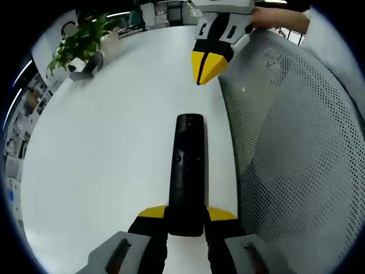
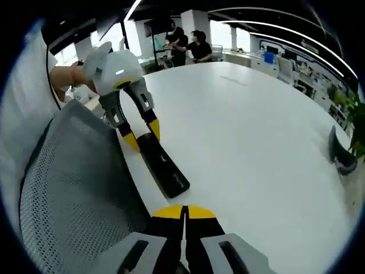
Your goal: Press the specified remote control buttons in sequence, fully releasing each button before pressing the next.
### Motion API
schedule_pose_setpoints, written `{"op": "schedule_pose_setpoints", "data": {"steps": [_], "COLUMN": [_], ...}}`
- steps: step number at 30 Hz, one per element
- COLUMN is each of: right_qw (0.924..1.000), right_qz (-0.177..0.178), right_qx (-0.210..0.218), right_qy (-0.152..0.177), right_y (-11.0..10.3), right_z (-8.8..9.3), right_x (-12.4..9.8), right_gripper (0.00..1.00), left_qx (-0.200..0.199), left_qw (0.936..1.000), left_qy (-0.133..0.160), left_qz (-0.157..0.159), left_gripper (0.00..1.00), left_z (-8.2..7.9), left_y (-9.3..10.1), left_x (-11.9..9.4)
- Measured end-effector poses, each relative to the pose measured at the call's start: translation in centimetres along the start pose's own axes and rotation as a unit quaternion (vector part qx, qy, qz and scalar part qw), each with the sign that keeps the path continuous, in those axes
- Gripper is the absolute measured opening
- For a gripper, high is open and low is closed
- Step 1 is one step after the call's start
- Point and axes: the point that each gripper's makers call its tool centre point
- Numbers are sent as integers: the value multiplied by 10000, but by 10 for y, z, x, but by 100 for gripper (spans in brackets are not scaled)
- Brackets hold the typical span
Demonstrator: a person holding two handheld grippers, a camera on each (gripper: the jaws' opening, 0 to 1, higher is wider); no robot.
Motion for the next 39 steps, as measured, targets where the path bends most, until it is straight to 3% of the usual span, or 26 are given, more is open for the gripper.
{"op": "schedule_pose_setpoints", "data": {"steps": [3, 7, 9, 14, 19, 23, 29, 31, 36, 39], "right_qw": [9994, 9928, 9906, 9896, 9845, 9716, 9619, 9520, 9483, 9539], "right_qz": [-329, -479, -485, -483, -523, -549, -601, -628, -633, -576], "right_qx": [-67, -917, -1084, -1148, -1356, -1896, -2118, -2359, -2330, -2207], "right_qy": [51, -611, -675, -722, -981, -1308, -1618, -1848, -2060, -1951], "right_y": [-5, -8, -9, -6, -6, -7, -7, -6, -6, -5], "right_z": [-12, -2, -1, -3, -2, 1, 1, 2, 0, 1], "right_x": [13, 30, 34, 35, 38, 36, 39, 39, 41, 40], "right_gripper": [0, 0, 0, 0, 0, 0, 0, 0, 0, 0], "left_qx": [1, 11, -1, -30, -44, -57, -93, -97, -162, -151], "left_qw": [10000, 10000, 10000, 10000, 9999, 9999, 9999, 9998, 9991, 9990], "left_qy": [51, 47, 31, 23, 96, 121, 125, 194, 393, 430], "left_qz": [30, 29, 19, 1, -1, 10, 9, 27, 26, 36], "left_gripper": [24, 24, 24, 24, 24, 24, 24, 24, 24, 24], "left_z": [0, 0, 0, 0, 0, 0, 0, 1, 1, 0], "left_y": [-1, -1, -1, -1, -1, -1, -2, -2, -2, -2], "left_x": [0, 0, 1, 1, 0, 0, 0, 0, -1, 0]}}
Point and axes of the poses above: the point that each gripper's makers call its tool centre point, and the gripper's own axes: x roughly forward along the fingers, y roughly to its right, z roughly out of its underside, and after that the axes turned 5 degrees about -z, right-handed
